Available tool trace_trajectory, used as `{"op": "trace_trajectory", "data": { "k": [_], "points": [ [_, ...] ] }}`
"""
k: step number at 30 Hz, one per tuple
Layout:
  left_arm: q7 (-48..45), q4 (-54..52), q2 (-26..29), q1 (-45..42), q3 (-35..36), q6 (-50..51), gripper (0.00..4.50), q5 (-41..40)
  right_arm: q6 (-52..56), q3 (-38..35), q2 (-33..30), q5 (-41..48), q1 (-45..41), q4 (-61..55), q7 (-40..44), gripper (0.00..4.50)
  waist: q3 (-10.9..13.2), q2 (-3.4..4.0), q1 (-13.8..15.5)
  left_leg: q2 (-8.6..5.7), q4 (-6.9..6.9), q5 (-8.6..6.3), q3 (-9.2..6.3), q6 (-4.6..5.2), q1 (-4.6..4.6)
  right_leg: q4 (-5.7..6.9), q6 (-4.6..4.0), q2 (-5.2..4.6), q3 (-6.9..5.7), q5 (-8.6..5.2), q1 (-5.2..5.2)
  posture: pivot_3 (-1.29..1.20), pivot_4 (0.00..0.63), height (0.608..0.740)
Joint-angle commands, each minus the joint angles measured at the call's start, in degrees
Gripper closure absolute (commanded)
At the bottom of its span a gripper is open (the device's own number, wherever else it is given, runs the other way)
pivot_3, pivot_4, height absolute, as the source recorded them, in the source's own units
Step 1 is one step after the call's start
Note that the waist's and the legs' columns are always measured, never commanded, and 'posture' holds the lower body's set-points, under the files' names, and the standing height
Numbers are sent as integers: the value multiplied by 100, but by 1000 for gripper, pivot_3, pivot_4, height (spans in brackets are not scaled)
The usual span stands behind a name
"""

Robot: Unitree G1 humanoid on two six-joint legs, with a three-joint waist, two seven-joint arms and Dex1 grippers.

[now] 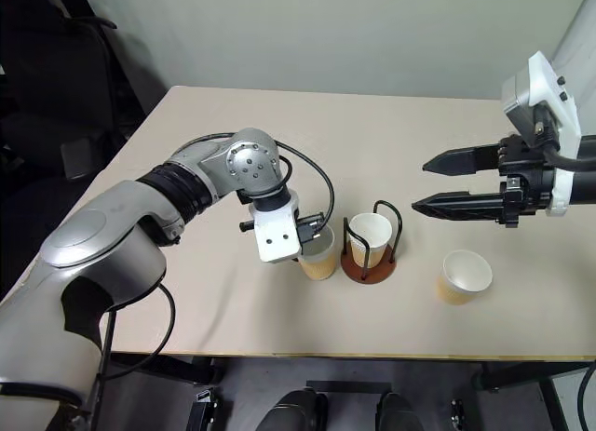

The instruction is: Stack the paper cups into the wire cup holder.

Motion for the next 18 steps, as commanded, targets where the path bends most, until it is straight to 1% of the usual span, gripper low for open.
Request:
{"op": "trace_trajectory", "data": {
  "k": [1,5,8,12,13,18],
  "points": [
    [-163,-27,199,-253,17,27,4411,-202,-167,-123,-28,-43,-139,52,118,1317,0,0,-3,0,0,0,0,0,0,0,0,1,0,0,0,0,150,740],
    [-163,-13,364,-568,-101,84,4411,-359,-208,-53,-68,-113,-178,142,217,1317,0,0,5,-1,1,0,-1,0,-2,-1,0,0,-1,0,0,0,150,740],
    [-163,342,336,-1010,-17,189,4411,-273,-251,9,-171,-228,-222,248,328,1317,1,-1,8,-2,2,-1,-1,1,-5,-5,-1,-2,-1,1,0,0,150,740],
    [-163,1314,-174,-1598,932,355,4411,313,-264,106,-289,-395,-301,433,484,1317,1,-2,22,-4,1,-3,-1,4,-10,-12,-2,-4,-2,0,0,0,150,740],
    [-43,1477,-298,-1706,1141,387,4411,493,-278,121,-312,-435,-313,488,525,1317,1,-2,24,-5,-1,-5,0,6,-9,-14,-6,-3,-2,-2,0,0,150,740],
    [266,1846,-764,-1937,2109,644,4411,1119,-336,203,-375,-625,-366,643,678,1317,1,-2,0,-4,-4,-14,7,5,-5,-13,-10,2,3,-11,-2,0,150,740]
  ]
}}
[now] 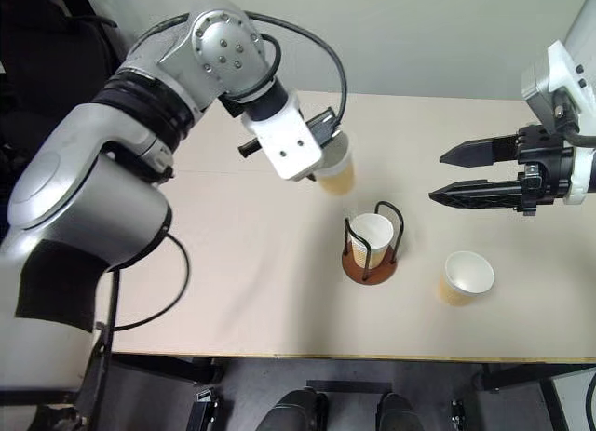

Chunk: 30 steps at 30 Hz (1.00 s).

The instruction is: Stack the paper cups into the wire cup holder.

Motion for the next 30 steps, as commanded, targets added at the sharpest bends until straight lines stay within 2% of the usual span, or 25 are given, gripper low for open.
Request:
{"op": "trace_trajectory", "data": {
  "k": [1,7,9,14,18,25,30],
  "points": [
    [141,183,-184,-256,679,173,4411,432,-128,-77,-146,-144,-171,49,136,1317,1,0,-8,2,-3,0,0,-1,-1,2,3,0,2,0,-5,0,150,740],
    [-258,235,-428,-361,1377,420,4411,780,-160,-93,-247,-303,-127,105,276,1317,0,0,-12,8,-10,1,-2,-7,-6,2,4,3,6,-4,-16,0,150,740],
    [-293,234,-468,-394,1412,461,4411,814,-159,-92,-266,-330,-131,122,306,1317,0,0,-9,5,-11,-1,0,-5,-5,2,4,5,7,-5,-16,0,150,740],
    [-293,187,-438,-488,1001,550,4411,549,-148,-93,-298,-393,-124,126,358,1317,1,1,-6,8,-1,-5,-3,1,-7,5,7,-5,12,-3,-15,0,150,740],
    [-293,-7,-248,-569,329,623,4411,57,-111,-133,-343,-387,-100,108,357,1317,1,1,-3,5,-2,-6,6,3,-4,7,8,2,8,-2,-15,0,150,740],
    [-293,-1063,103,-622,-1133,1286,4411,-1719,-119,-134,-378,-404,-62,106,372,1317,1,2,23,12,6,-13,5,16,-5,9,11,-10,9,1,-9,0,150,740],
    [-293,-1552,237,-656,-1886,1404,4411,-2491,-80,-186,-375,-371,19,38,340,1317,1,2,34,4,10,-9,17,10,1,8,17,-1,-2,5,1,0,150,740]
  ]
}}
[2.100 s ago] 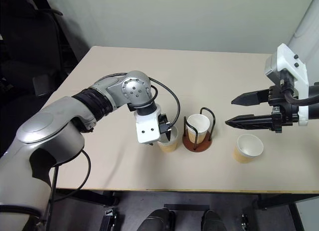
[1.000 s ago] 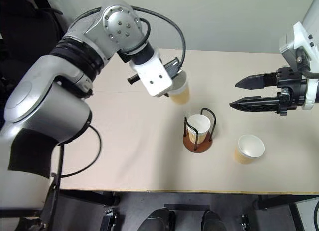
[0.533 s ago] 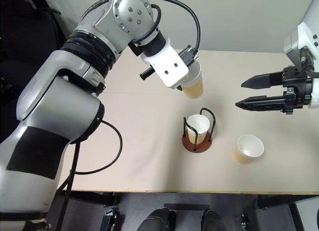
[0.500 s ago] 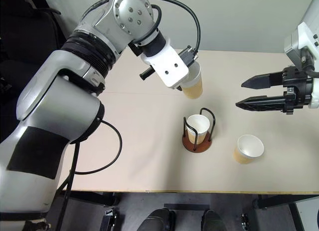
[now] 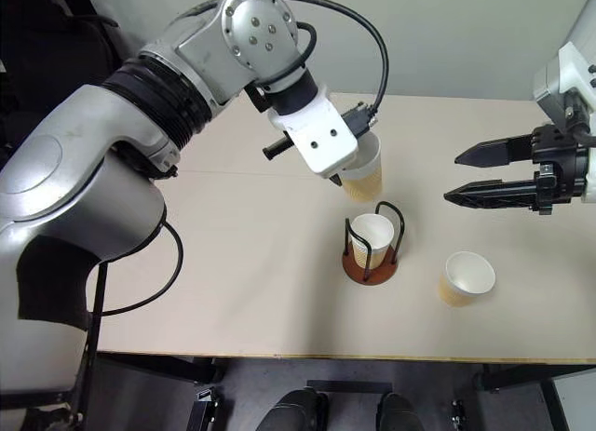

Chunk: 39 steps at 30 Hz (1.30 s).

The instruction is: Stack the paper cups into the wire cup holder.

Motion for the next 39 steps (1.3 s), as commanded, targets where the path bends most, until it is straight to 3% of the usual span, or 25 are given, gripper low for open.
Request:
{"op": "trace_trajectory", "data": {
  "k": [1,7,20,39],
  "points": [
    [-161,-308,131,-276,-385,85,4411,-558,12,-231,-110,21,-20,-90,-7,1317,0,1,2,4,3,1,-7,0,-1,2,1,-9,8,0,0,0,150,740],
    [-161,-262,93,-254,-698,-119,4411,-682,65,-324,-130,68,54,-148,-36,1317,0,0,1,5,1,10,1,-1,5,5,3,-5,6,1,6,0,150,740],
    [-161,-97,-124,-174,-574,-380,4411,-516,126,-339,-158,111,23,-198,-54,1317,0,-1,4,2,0,15,2,1,6,2,6,-4,-1,3,12,0,150,740],
    [-161,-540,-22,-260,-1037,-288,4411,-925,155,-461,-183,113,136,-249,-128,1317,1,-1,5,4,2,15,-4,1,4,0,8,-11,5,4,13,0,150,740]
  ]
}}
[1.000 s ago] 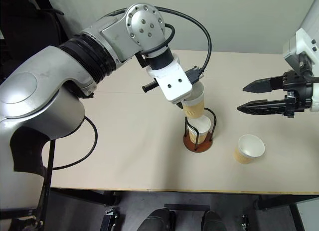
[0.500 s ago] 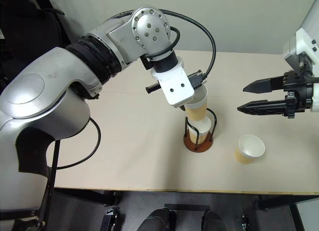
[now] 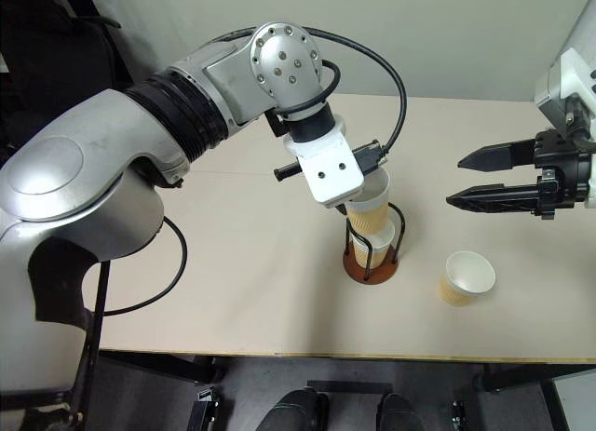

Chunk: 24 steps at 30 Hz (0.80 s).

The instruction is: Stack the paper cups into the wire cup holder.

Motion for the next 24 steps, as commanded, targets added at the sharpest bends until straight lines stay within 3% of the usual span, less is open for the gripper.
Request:
{"op": "trace_trajectory", "data": {
  "k": [1,21,24],
  "points": [
    [-161,-10,14,-194,-40,-74,4411,-26,-20,-250,-117,44,-48,-78,-23,1317,0,0,-1,-3,-1,0,4,0,1,0,0,5,-5,0,0,0,150,740],
    [-161,199,-135,-58,-149,-294,4411,258,106,-367,-133,137,73,-204,-139,1317,0,0,0,-1,-1,0,0,0,0,0,1,4,-2,0,0,0,150,740],
    [-161,128,-89,-76,-266,-277,3848,199,113,-383,-146,153,107,-218,-147,1317,0,0,0,-2,-1,0,0,-1,0,-1,1,4,-2,0,1,0,150,740]
  ]
}}
